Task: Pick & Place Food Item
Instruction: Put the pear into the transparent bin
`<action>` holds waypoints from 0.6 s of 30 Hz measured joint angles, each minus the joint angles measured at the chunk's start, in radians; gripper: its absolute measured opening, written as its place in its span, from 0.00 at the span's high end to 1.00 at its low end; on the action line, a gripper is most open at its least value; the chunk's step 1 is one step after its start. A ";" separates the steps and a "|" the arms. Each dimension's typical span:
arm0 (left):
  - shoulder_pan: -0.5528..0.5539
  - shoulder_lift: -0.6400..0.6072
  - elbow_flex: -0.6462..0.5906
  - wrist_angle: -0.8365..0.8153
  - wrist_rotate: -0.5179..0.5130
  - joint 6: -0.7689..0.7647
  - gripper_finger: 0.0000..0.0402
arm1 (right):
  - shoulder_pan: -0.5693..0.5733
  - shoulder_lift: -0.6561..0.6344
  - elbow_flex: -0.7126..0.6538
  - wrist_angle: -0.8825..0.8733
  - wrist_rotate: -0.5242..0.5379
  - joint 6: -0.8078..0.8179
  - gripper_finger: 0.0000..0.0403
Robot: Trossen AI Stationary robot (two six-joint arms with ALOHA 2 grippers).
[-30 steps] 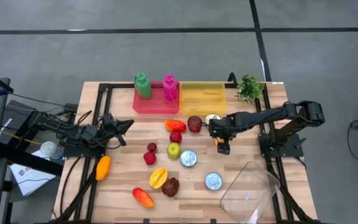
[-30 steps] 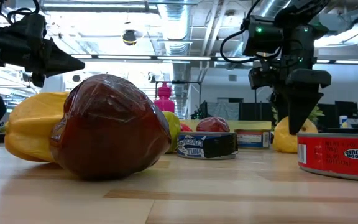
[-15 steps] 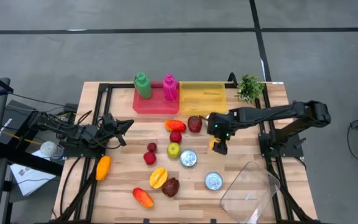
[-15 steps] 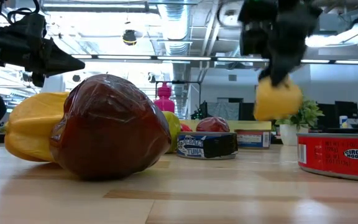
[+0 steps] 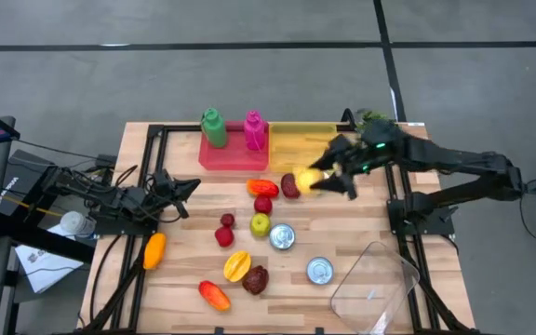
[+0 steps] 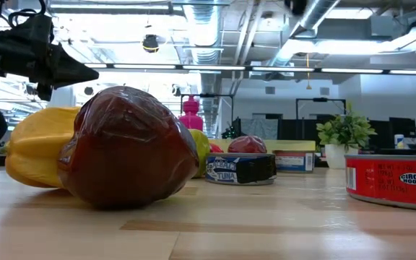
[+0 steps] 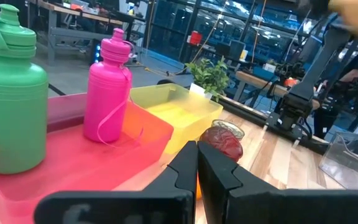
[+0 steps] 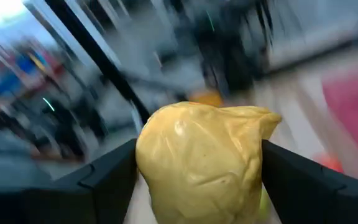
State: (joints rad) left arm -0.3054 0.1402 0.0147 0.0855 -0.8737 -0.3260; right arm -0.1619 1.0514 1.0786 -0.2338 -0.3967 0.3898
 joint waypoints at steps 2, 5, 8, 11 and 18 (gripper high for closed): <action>0.000 0.000 0.000 0.001 0.000 0.000 1.00 | 0.005 -0.035 0.000 0.119 -0.002 0.013 0.25; 0.000 0.000 0.000 0.001 0.000 0.000 1.00 | 0.005 -0.077 0.000 0.255 -0.002 0.041 0.25; 0.000 0.000 0.000 0.002 0.000 0.000 1.00 | 0.009 -0.107 0.000 0.381 -0.002 0.068 0.25; 0.000 0.000 0.000 0.002 0.000 0.000 1.00 | 0.019 -0.125 0.000 0.492 0.000 0.075 0.25; 0.000 0.000 0.000 0.002 0.000 0.000 1.00 | 0.037 -0.137 0.000 0.661 0.002 0.074 0.25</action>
State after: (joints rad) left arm -0.3056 0.1402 0.0147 0.0872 -0.8738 -0.3260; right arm -0.1246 0.9142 1.0786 0.4273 -0.3945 0.4641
